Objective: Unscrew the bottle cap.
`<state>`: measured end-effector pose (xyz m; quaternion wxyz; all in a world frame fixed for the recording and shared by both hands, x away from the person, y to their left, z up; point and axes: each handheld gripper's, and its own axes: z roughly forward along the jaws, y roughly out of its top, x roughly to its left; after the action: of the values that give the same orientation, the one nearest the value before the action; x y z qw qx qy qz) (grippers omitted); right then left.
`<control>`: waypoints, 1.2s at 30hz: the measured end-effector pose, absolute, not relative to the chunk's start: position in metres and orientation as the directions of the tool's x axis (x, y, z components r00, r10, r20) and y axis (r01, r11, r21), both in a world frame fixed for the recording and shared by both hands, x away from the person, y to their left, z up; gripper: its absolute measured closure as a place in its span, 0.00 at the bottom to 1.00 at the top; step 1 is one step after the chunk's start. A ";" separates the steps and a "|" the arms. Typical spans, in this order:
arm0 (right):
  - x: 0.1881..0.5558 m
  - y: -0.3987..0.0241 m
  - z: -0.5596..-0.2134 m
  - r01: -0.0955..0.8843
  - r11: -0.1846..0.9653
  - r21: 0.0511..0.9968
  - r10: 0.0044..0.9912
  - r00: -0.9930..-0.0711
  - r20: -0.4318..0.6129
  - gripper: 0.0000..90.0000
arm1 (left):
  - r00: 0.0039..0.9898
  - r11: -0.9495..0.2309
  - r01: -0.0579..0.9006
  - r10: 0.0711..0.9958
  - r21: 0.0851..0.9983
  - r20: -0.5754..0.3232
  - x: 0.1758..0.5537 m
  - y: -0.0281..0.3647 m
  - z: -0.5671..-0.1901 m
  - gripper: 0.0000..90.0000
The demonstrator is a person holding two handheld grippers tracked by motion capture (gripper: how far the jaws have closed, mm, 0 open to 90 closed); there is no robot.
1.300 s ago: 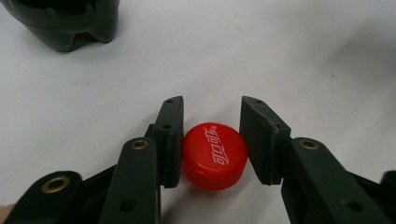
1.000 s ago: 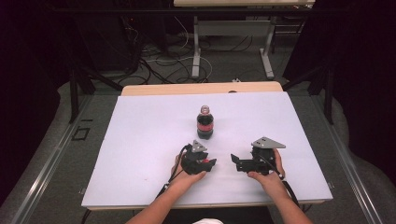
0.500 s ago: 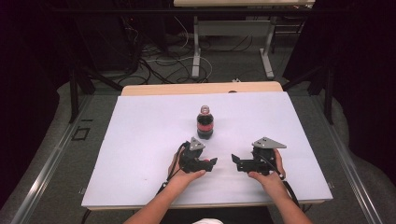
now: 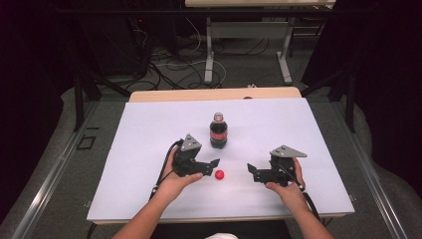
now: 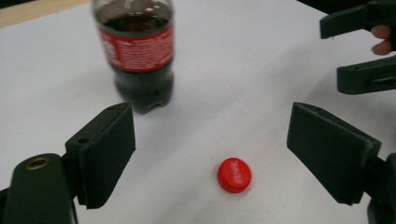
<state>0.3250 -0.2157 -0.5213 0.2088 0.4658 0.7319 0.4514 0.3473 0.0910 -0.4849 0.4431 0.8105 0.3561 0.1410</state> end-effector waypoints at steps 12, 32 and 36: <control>0.324 -0.222 -0.514 0.483 0.169 0.859 0.876 -0.473 0.093 0.00 | 0.608 -0.233 0.480 0.783 0.846 -0.129 0.334 0.165 -0.478 0.01; 0.340 -0.259 -0.529 0.525 0.091 0.846 0.923 -0.363 0.126 0.01 | 0.427 -0.041 0.526 0.877 0.849 -0.222 0.336 0.246 -0.521 0.01; 0.343 -0.266 -0.534 0.538 0.077 0.839 0.929 -0.345 0.136 0.01 | 0.389 -0.009 0.531 0.891 0.847 -0.235 0.338 0.255 -0.530 0.01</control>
<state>0.3429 -0.2660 -0.5341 0.2269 0.5255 0.6979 0.4304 0.3380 0.2550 -0.5300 0.4755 0.6845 0.5192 0.1891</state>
